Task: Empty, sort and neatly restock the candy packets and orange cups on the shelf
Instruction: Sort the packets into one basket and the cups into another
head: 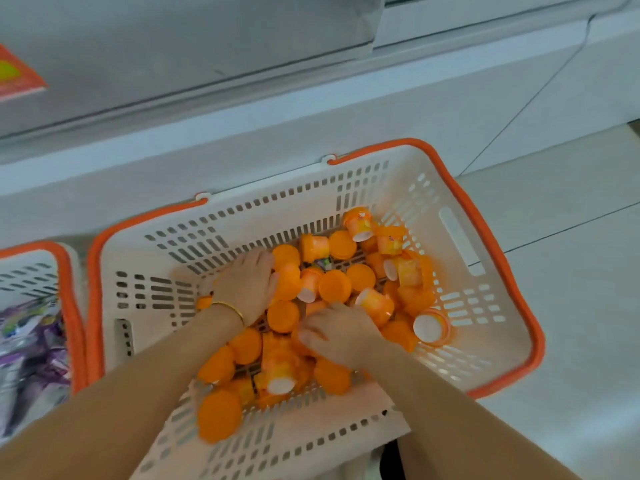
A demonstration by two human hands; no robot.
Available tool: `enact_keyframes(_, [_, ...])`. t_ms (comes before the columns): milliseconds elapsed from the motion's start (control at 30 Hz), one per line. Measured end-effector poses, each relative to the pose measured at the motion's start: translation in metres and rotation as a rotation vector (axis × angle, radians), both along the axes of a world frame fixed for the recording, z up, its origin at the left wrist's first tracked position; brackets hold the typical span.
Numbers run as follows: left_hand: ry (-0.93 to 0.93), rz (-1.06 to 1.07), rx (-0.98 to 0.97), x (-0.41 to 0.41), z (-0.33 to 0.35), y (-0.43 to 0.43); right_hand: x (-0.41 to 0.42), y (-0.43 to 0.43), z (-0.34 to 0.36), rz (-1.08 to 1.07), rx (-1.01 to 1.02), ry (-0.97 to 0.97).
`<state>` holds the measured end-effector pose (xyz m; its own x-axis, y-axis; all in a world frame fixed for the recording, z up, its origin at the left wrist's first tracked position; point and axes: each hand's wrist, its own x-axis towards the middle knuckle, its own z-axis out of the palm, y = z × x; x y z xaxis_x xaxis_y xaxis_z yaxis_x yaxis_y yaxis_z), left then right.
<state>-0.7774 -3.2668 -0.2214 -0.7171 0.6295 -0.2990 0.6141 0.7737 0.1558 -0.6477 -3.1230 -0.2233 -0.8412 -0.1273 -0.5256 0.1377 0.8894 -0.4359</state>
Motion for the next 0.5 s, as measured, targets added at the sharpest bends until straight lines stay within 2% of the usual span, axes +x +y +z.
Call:
enact_keyframes(33, [-0.076,-0.056,0.057,0.000,0.000,0.009,0.005,-0.002,0.000,-0.095,-0.112,0.007])
enact_keyframes(100, [-0.197,-0.196,0.013,0.000,-0.004,0.028,0.008,0.004,0.003,-0.358,-0.249,0.089])
enact_keyframes(233, [-0.204,-0.309,-0.238,0.003,-0.026,0.045,-0.014,0.034,0.009,-0.600,-0.110,0.304])
enact_keyframes(333, [-0.168,-0.366,-0.347,0.006,-0.032,0.040,-0.043,0.050,0.004,-0.677,-0.156,0.273])
enact_keyframes(500, [-0.138,-0.372,-0.368,0.006,-0.025,0.018,-0.084,0.044,-0.025,-0.567,-0.218,0.158])
